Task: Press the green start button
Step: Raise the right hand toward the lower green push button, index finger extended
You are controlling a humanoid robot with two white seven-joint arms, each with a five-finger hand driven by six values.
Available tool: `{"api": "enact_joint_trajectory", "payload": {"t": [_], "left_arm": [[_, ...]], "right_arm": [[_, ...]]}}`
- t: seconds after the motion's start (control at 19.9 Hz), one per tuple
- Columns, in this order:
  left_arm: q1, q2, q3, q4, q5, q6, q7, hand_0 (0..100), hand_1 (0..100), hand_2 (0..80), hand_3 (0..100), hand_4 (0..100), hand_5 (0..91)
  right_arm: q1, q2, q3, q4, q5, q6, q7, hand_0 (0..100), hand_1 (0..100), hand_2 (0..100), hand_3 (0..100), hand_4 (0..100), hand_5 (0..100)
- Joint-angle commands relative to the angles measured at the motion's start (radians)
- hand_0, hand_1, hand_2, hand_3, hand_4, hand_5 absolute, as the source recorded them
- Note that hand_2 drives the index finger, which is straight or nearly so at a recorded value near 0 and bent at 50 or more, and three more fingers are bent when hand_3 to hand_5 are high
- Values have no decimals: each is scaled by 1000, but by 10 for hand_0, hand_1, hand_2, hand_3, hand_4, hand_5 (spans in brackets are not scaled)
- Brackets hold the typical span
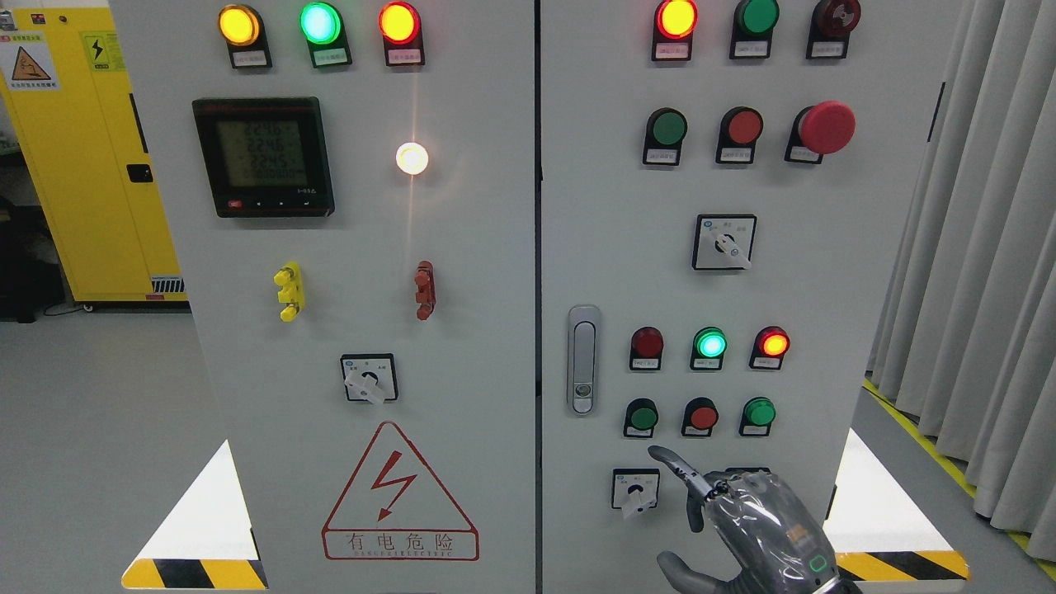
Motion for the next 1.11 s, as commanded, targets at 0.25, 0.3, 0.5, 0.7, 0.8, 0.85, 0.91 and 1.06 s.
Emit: {"api": "enact_joint_trajectory", "payload": {"t": [0.25,0.3,0.5,0.7,0.8,0.85,0.91,1.06], "left_arm": [[-17,-1,0,-28,0,1,0,120,556,0,0,0,0],[-17,-1,0,-28,0,1,0,120,556,0,0,0,0],[-17,-1,0,-28,0,1,0,120,556,0,0,0,0],[-17,-1,0,-28,0,1,0,120,556,0,0,0,0],[-17,-1,0,-28,0,1,0,120,556,0,0,0,0],[-17,-1,0,-28,0,1,0,120,556,0,0,0,0],[-17,-1,0,-28,0,1,0,120,556,0,0,0,0],[-17,-1,0,-28,0,1,0,120,556,0,0,0,0]], "right_arm": [[-48,1,-2,62,1,25,20,323,696,0,747,752,693],[-49,1,-2,59,1,25,20,324,696,0,747,752,691],[-55,1,0,53,-1,25,20,326,694,0,741,746,686],[-58,1,-2,51,-1,25,21,328,693,0,742,746,685],[-62,1,0,53,-1,25,21,327,692,0,741,746,685],[-63,1,0,51,-1,25,21,327,692,0,741,745,685],[-63,1,0,51,-1,25,21,327,692,0,741,745,685],[-63,1,0,50,-1,25,21,328,691,0,741,744,685]]}}
